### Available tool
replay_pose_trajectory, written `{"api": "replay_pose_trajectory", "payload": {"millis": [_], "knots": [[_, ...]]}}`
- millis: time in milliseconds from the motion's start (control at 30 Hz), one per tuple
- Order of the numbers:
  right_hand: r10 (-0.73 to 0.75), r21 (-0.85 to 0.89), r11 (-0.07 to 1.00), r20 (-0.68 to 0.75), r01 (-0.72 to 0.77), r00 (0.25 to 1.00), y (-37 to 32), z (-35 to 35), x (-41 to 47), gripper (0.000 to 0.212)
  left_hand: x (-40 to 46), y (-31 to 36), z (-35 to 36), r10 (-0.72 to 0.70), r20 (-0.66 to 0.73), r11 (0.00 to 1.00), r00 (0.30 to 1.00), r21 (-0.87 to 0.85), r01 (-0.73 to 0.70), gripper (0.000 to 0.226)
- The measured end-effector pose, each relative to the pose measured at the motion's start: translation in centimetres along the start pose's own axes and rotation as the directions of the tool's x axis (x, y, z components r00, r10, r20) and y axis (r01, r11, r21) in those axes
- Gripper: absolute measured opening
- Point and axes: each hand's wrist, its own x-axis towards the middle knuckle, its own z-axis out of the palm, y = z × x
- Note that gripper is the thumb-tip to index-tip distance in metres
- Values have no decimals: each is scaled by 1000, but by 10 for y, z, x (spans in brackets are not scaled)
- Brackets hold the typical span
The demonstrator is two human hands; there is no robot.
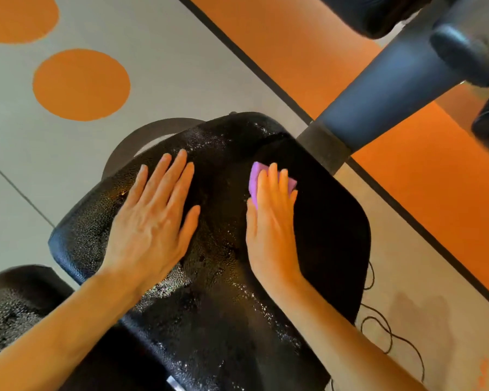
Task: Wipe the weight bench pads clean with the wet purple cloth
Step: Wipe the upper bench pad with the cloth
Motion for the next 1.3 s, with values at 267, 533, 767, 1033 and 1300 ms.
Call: {"api": "replay_pose_trajectory", "payload": {"millis": [267, 533, 767, 1033, 1300], "knots": [[158, -43, 985, -123, -165, 980, -7, 7, 67, 51, 0, 2, 2, 11, -24, 999, 1000, 41, -10, 64], [239, -54, 968, -118, -247, 964, 2, 6, 130, 46, 0, 0, 3, 9, -21, 999, 1000, 39, -8, 63], [-62, -7, 998, 31, 62, 998, -16, 7, 46, 51, 1, 1, 2, -1, -3, 1000, 1000, 26, 1, 64], [-64, 69, 996, 44, 61, 997, -42, 12, 25, 53, 1, 1, 1, -8, -12, 1000, 1000, 15, 9, 63], [128, -21, 991, -76, -130, 989, -40, 19, 113, 47, 3, 1, 1, -5, -6, 1000, 1000, 22, 5, 63]]}}
